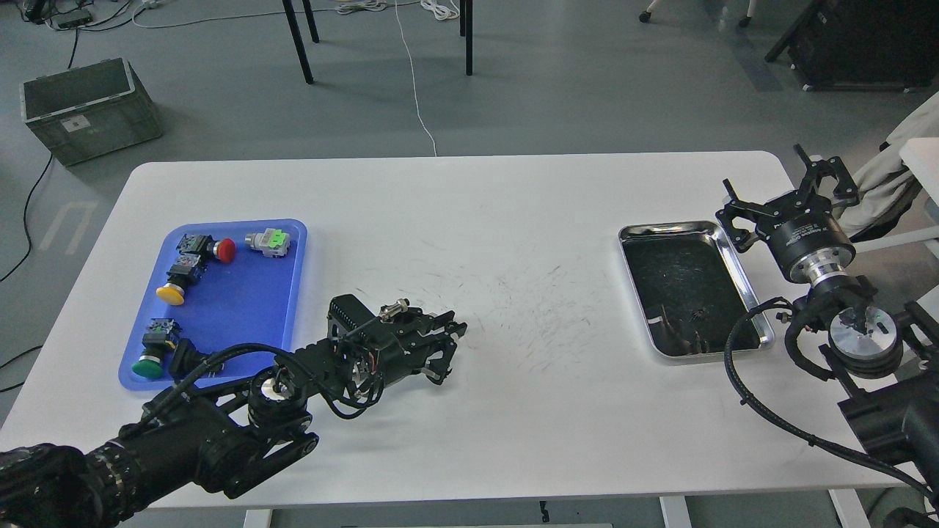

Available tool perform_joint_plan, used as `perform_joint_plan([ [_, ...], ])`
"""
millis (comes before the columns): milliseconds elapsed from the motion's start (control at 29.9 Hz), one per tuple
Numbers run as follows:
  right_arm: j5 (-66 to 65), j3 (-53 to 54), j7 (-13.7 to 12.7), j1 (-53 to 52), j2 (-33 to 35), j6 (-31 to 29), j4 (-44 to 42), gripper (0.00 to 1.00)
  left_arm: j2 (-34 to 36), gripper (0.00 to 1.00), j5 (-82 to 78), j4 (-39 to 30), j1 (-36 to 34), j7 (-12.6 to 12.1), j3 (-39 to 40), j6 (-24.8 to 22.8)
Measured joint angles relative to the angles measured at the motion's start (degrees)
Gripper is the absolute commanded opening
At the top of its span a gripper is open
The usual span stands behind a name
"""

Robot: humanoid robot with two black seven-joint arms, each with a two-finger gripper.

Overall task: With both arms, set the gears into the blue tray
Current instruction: 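Reach the left gripper to the black part on the table and grasp it, then carry the black part into the blue tray and release it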

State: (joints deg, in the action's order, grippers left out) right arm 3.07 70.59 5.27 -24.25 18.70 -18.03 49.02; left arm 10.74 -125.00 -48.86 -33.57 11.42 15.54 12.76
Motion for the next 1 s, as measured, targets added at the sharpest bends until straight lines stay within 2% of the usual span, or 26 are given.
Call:
perform_joint_plan([
  [267,0.0,0.1,0.0,0.1,0.0,-0.1,0.0,0.95,2.3,0.06,0.1,-2.8,-3.1,0.1,0.5,0.1],
  [401,0.0,0.1,0.0,0.1,0.0,-0.1,0.1,0.95,7.5,0.06,2.0,-9.0,-6.5,-0.3,0.8,-0.4],
  [602,0.0,0.2,0.0,0.0,0.0,-0.1,0.1,0.95,19.8,0.06,13.5,-18.7,-13.3,-1.4,1.5,-2.9],
  [702,0.0,0.3,0.0,-0.1,0.0,-0.1,0.1,0.95,24.8,0.06,23.4,-19.0,-15.9,-1.0,1.3,-3.7],
  [836,0.0,0.3,0.0,-0.1,0.0,-0.1,0.1,0.95,30.5,0.06,32.2,-17.3,-16.2,0.8,0.5,-4.5],
  [1003,0.0,0.4,0.0,-0.3,0.6,-0.1,0.1,0.95,32.7,0.06,34.0,-13.4,-10.1,3.6,0.3,-4.3],
])
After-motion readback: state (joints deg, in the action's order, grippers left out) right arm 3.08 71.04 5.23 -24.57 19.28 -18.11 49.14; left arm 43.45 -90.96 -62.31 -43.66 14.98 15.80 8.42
